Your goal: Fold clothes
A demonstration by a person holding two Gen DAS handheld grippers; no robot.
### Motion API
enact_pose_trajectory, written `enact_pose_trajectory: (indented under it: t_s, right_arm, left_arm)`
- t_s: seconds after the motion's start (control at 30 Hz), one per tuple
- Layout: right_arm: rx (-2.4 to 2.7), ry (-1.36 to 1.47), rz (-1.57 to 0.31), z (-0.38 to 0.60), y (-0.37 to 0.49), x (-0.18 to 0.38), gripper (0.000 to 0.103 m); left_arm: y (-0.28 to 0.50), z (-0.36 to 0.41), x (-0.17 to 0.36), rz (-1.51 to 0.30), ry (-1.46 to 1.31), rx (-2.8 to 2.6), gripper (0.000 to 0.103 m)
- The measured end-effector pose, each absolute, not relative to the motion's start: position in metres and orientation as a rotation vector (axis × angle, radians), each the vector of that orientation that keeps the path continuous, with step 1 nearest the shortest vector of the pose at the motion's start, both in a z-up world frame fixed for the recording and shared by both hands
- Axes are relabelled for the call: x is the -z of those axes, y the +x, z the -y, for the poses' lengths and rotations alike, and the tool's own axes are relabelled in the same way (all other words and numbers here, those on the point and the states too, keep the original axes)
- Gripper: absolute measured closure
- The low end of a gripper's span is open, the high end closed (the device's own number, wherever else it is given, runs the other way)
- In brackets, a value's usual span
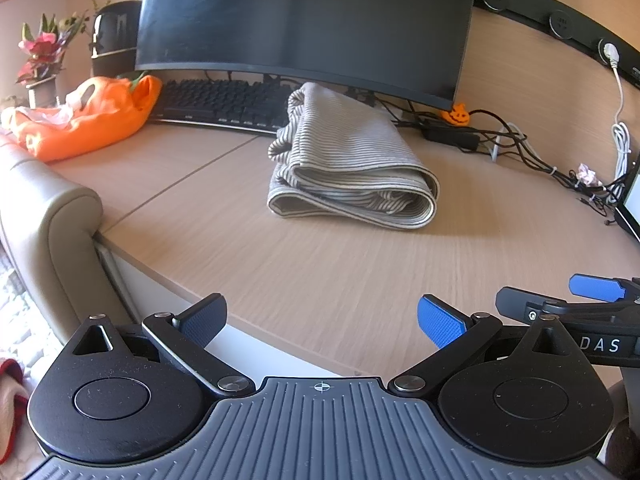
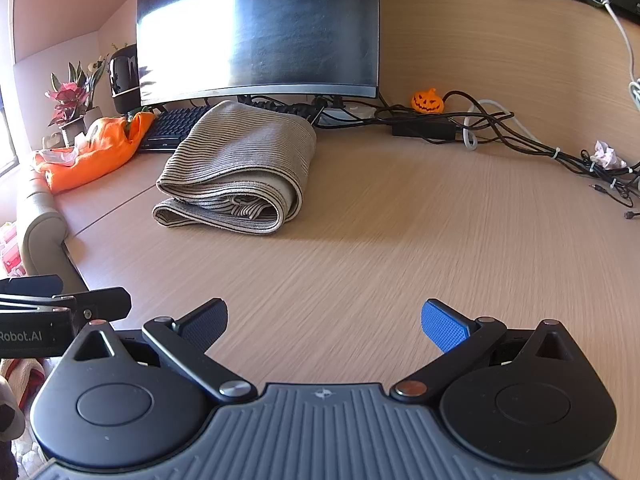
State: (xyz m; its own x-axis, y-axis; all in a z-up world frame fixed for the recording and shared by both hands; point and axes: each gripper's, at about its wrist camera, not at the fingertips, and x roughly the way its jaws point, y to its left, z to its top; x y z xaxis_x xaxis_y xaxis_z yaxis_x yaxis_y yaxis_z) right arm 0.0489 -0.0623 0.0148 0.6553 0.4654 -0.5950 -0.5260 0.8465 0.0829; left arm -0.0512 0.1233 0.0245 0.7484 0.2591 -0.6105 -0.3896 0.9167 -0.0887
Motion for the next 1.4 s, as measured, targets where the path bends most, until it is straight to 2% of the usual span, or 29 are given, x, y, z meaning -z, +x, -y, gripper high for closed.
enact_pose_trajectory:
  t_s: [1.4]
  right_arm:
    - [-0.566, -0.133, -0.628, 0.0627, 0.0441, -0.0179, 0.000]
  left_arm:
    - [-0.0512, -0.1244, -0.0249, -0.636, -0.219, -0.367, 0.000]
